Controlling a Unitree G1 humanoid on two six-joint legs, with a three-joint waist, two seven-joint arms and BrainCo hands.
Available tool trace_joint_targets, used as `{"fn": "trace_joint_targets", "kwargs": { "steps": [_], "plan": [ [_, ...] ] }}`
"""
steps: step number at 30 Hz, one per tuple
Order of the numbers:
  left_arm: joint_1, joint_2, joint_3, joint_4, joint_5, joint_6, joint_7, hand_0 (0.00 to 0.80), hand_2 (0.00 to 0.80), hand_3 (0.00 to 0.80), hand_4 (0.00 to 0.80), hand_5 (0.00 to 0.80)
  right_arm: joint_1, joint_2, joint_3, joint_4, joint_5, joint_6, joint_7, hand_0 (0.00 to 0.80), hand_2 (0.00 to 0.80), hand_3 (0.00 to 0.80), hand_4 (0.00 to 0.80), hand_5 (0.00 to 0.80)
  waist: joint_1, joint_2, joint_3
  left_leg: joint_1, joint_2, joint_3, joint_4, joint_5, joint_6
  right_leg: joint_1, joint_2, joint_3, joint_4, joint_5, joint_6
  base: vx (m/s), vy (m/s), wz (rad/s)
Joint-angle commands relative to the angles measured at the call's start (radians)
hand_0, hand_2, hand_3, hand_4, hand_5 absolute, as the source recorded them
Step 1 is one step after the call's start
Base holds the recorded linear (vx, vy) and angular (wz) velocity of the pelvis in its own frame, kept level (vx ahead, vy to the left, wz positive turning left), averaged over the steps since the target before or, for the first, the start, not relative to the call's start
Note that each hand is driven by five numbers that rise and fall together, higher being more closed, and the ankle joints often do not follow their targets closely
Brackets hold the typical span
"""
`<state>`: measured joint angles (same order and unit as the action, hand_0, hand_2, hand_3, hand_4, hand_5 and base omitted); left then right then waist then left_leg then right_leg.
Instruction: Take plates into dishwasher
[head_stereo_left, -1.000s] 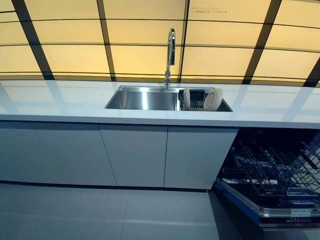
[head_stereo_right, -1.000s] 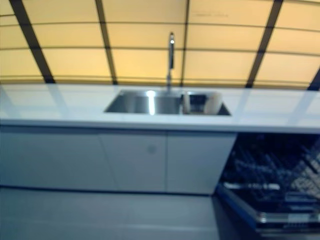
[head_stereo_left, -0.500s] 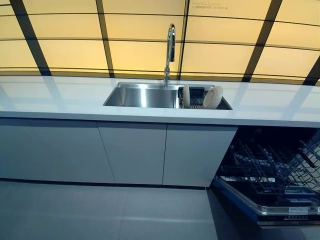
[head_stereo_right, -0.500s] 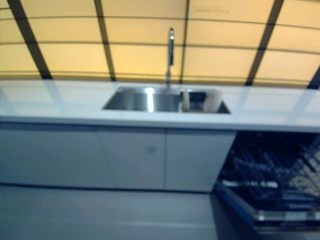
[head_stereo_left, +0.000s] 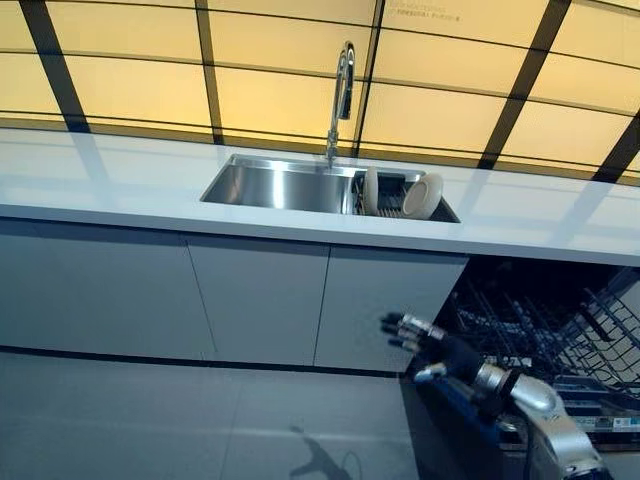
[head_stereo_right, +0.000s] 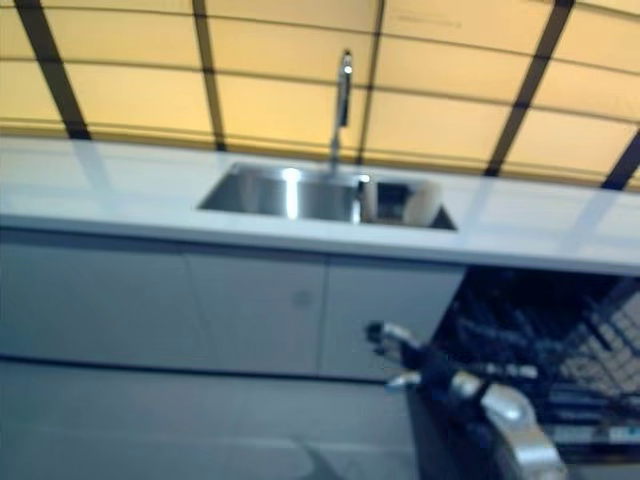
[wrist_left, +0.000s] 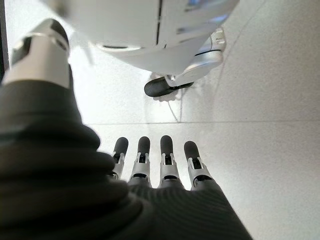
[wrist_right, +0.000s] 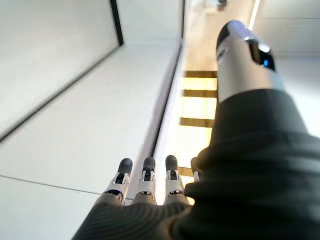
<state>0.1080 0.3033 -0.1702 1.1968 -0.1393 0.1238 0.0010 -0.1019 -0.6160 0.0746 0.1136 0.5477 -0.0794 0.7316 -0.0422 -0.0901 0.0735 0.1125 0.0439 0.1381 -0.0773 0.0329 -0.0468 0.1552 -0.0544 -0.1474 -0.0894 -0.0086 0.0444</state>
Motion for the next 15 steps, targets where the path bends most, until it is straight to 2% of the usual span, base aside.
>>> {"fn": "trace_joint_targets", "kwargs": {
  "steps": [1, 2, 3, 4, 5, 6, 7, 8, 9, 11, 12, 14, 15],
  "plan": [
    [-0.064, -0.001, 0.027, 0.091, 0.035, -0.028, 0.015, 0.000, 0.000, 0.000, 0.000, 0.000, -0.152, -0.026, -0.030, -0.025, 0.112, -0.060, -0.031, 0.000, 0.000, 0.000, 0.000, 0.000, 0.022, -0.026, 0.004, -0.088, 0.014, -0.025, 0.403, -0.104, 0.014, -0.048, 0.008, 0.029, 0.108, -0.012, -0.032, 0.038, -0.165, 0.06],
    [-0.065, -0.001, 0.030, 0.093, 0.035, -0.029, 0.016, 0.000, 0.000, 0.000, 0.000, 0.000, -0.159, -0.026, -0.028, -0.022, 0.116, -0.067, -0.035, 0.000, 0.000, 0.000, 0.000, 0.000, 0.023, -0.027, 0.006, -0.105, 0.016, -0.027, 0.429, -0.103, 0.015, -0.049, 0.009, 0.028, 0.111, -0.015, -0.037, 0.055, -0.129, 0.05],
    [-0.067, -0.002, 0.034, 0.097, 0.030, -0.034, 0.013, 0.000, 0.000, 0.000, 0.000, 0.000, -0.176, -0.017, -0.028, -0.016, 0.116, -0.079, -0.049, 0.000, 0.000, 0.000, 0.000, 0.000, 0.037, -0.028, 0.021, -0.177, -0.004, -0.043, 0.512, -0.070, 0.016, -0.045, 0.014, 0.036, 0.125, -0.018, -0.052, 0.068, -0.038, -0.03],
    [-0.068, -0.003, 0.034, 0.097, 0.025, -0.034, 0.014, 0.000, 0.000, 0.000, 0.000, 0.000, -0.181, -0.013, -0.028, -0.016, 0.115, -0.085, -0.057, 0.000, 0.000, 0.000, 0.000, 0.000, 0.045, -0.026, 0.027, -0.201, -0.015, -0.053, 0.524, -0.059, 0.016, -0.041, 0.017, 0.044, 0.130, -0.019, -0.054, 0.130, 0.006, -0.14],
    [-0.066, -0.008, 0.039, 0.097, 0.017, -0.033, 0.018, 0.000, 0.000, 0.000, 0.000, 0.000, -0.204, -0.004, -0.023, -0.006, 0.111, -0.109, -0.077, 0.000, 0.000, 0.000, 0.000, 0.000, 0.067, -0.010, 0.044, -0.255, -0.041, -0.066, 0.494, -0.013, 0.008, -0.023, 0.036, 0.076, 0.134, -0.027, -0.051, 0.139, 0.046, -0.16],
    [-0.062, -0.010, 0.041, 0.098, 0.014, -0.038, 0.020, 0.000, 0.000, 0.000, 0.000, 0.000, -0.215, 0.000, -0.022, -0.002, 0.109, -0.116, -0.083, 0.000, 0.000, 0.000, 0.000, 0.000, 0.076, -0.001, 0.052, -0.280, -0.037, -0.061, 0.471, 0.023, -0.003, -0.010, 0.047, 0.088, 0.131, -0.032, -0.051, 0.241, 0.076, -0.11],
    [-0.059, -0.014, 0.037, 0.099, 0.000, -0.037, 0.029, 0.000, 0.000, 0.000, 0.000, 0.000, -0.248, 0.006, -0.013, 0.006, 0.116, -0.125, -0.115, 0.000, 0.000, 0.000, 0.000, 0.000, 0.098, 0.020, 0.068, -0.319, -0.024, -0.062, 0.411, 0.107, -0.026, 0.021, 0.068, 0.106, 0.123, -0.045, -0.053, 0.246, 0.067, -0.10],
    [-0.061, -0.014, 0.031, 0.099, -0.009, -0.032, 0.032, 0.000, 0.000, 0.000, 0.000, 0.000, -0.264, 0.007, -0.008, 0.009, 0.115, -0.129, -0.140, 0.000, 0.000, 0.000, 0.000, 0.000, 0.107, 0.029, 0.072, -0.335, -0.019, -0.068, 0.379, 0.145, -0.037, 0.033, 0.078, 0.112, 0.120, -0.050, -0.054, 0.315, 0.086, -0.18],
    [-0.060, -0.014, 0.025, 0.101, -0.021, -0.028, 0.037, 0.000, 0.000, 0.000, 0.000, 0.000, -0.282, 0.002, -0.002, 0.009, 0.112, -0.132, -0.164, 0.000, 0.000, 0.000, 0.000, 0.000, 0.122, 0.043, 0.075, -0.350, -0.015, -0.085, 0.310, 0.200, -0.052, 0.057, 0.091, 0.123, 0.117, -0.062, -0.054, 0.340, 0.099, -0.24],
    [-0.042, -0.012, 0.019, 0.109, -0.048, -0.031, 0.044, 0.000, 0.000, 0.000, 0.000, 0.000, -0.320, -0.029, 0.018, 0.007, 0.136, -0.131, -0.197, 0.000, 0.000, 0.000, 0.000, 0.000, 0.163, 0.059, 0.074, -0.376, -0.009, -0.150, 0.145, 0.298, -0.071, 0.122, 0.105, 0.181, 0.109, -0.095, -0.054, 0.456, 0.142, -0.24],
    [-0.018, -0.010, 0.026, 0.112, -0.080, -0.041, 0.045, 0.000, 0.000, 0.000, 0.000, 0.000, -0.346, -0.059, 0.027, 0.014, 0.170, -0.131, -0.179, 0.000, 0.000, 0.000, 0.000, 0.000, 0.187, 0.062, 0.068, -0.389, 0.001, -0.175, 0.057, 0.313, -0.075, 0.164, 0.104, 0.227, 0.111, -0.128, -0.053, 0.405, 0.149, -0.36],
    [-0.012, -0.009, 0.035, 0.116, -0.094, -0.042, 0.040, 0.000, 0.000, 0.000, 0.000, 0.000, -0.354, -0.072, 0.027, 0.021, 0.179, -0.131, -0.166, 0.000, 0.000, 0.000, 0.000, 0.000, 0.192, 0.067, 0.063, -0.389, 0.010, -0.170, 0.062, 0.321, -0.073, 0.183, 0.101, 0.244, 0.121, -0.157, -0.054, 0.266, 0.135, -0.65],
    [-0.014, -0.007, 0.044, 0.122, -0.107, -0.039, 0.034, 0.000, 0.000, 0.000, 0.000, 0.000, -0.360, -0.082, 0.032, 0.027, 0.191, -0.133, -0.155, 0.000, 0.000, 0.000, 0.000, 0.000, 0.189, 0.067, 0.057, -0.386, 0.016, -0.159, 0.079, 0.301, -0.066, 0.189, 0.092, 0.251, 0.131, -0.172, -0.050, 0.229, 0.160, -0.91]
  ]
}}
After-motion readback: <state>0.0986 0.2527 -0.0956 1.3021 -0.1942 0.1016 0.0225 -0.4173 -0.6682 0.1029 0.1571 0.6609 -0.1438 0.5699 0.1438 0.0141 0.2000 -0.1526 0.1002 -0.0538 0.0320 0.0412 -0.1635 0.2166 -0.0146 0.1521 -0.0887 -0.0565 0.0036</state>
